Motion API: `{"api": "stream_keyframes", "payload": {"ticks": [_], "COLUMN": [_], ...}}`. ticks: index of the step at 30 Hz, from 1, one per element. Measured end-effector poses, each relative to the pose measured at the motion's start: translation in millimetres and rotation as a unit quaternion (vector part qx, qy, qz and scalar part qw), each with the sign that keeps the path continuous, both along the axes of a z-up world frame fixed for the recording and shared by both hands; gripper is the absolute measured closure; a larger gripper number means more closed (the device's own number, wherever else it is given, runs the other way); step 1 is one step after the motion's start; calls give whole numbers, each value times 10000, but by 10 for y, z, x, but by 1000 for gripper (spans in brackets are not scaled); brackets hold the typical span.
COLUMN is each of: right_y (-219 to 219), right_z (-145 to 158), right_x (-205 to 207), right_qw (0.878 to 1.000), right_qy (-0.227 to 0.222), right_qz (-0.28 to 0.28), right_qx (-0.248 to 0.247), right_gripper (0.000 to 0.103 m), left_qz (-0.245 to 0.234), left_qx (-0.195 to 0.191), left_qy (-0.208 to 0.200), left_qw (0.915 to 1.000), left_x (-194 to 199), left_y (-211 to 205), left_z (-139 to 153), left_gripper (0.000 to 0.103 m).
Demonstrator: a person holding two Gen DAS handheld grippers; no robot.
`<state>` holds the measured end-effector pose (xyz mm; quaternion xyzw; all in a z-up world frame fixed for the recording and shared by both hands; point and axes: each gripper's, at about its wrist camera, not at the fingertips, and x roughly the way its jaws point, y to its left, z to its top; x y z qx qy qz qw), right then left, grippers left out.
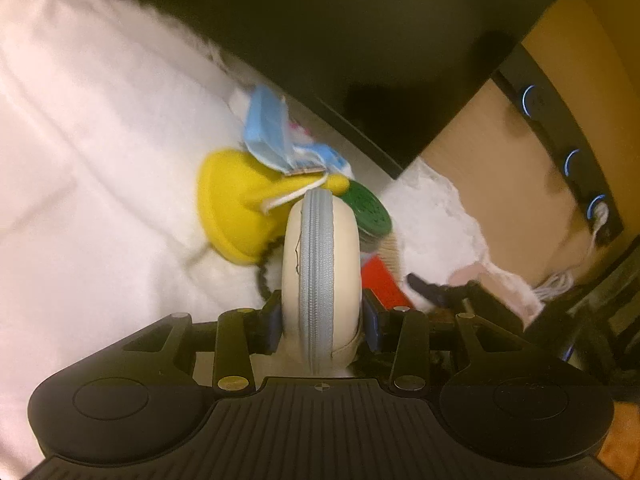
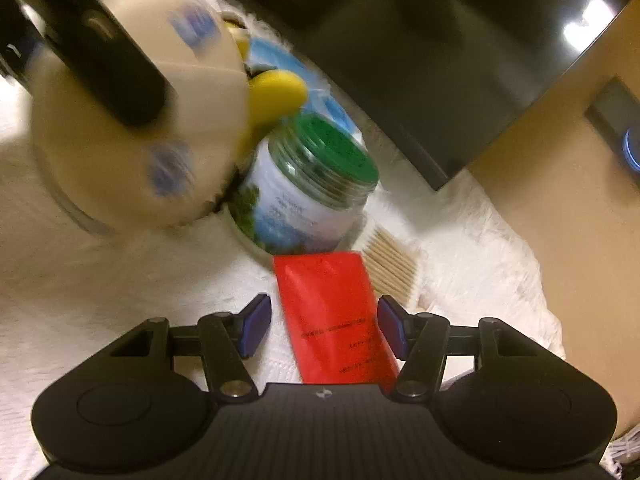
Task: Organize soft objects
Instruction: 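Carry the case and red card into the pink box while both tools open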
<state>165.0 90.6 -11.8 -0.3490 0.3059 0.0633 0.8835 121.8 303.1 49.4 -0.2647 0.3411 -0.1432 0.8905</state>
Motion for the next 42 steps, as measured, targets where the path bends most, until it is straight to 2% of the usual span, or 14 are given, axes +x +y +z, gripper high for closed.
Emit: {"api": "stream_keyframes", "payload": {"ticks": [3,4,5,6,13,18,22,24,29,34,37,39,40,42], "right_y": [-42,-62,-81,-108,-233,-356,-614,-820,-1359,-2066,-2397,-2511,-2540,-2567], "right_z": [42,61,83,111,475,1171,1802,2088,2479,2424,2163,1946,1856,1697], "right_x": [86,115,148,167,115,71,-67,-200,-572,-811,-869,-1003,-1129,-1452], "right_qw": [9997,9995,9992,9988,9943,9860,9745,9670,9562,9436,9419,9372,9346,9303], "right_qy": [211,250,257,224,-175,-437,-1025,-1321,-1911,-1722,-1386,-1267,-1240,-1233], "right_qz": [-33,-125,-256,-398,-774,-722,-798,-907,-1329,-2029,-2220,-2562,-2638,-2730], "right_qx": [104,142,142,180,714,1435,1829,1982,1775,1972,2105,1999,2039,2118], "right_gripper": [46,55,79,84,102,103,103,103,103,102,99,84,78,55], "left_qz": [43,60,66,61,-59,-107,-224,-419,-1187,-2330,-3032,-3115,-3023,-2964], "left_qx": [254,273,293,336,537,854,1148,1103,689,-76,-789,-585,-262,226], "left_qy": [-126,-166,-206,-253,-645,-994,-1278,-1412,-1505,-1304,-467,175,218,111], "left_qw": [9996,9995,9993,9991,9965,9913,9849,9829,9790,9637,9485,9483,9526,9547], "left_x": [-29,-34,-42,-48,-83,90,358,439,618,834,1210,1346,1353,1298], "left_y": [-5,-6,-12,-32,-173,-195,-327,-474,-1123,-2101,-2677,-3043,-3195,-3391], "left_z": [88,115,143,174,368,679,1031,1180,1338,1393,1212,936,816,616], "left_gripper": [59,59,59,59,59,59,59,59,59,59,58,58,58,58]}}
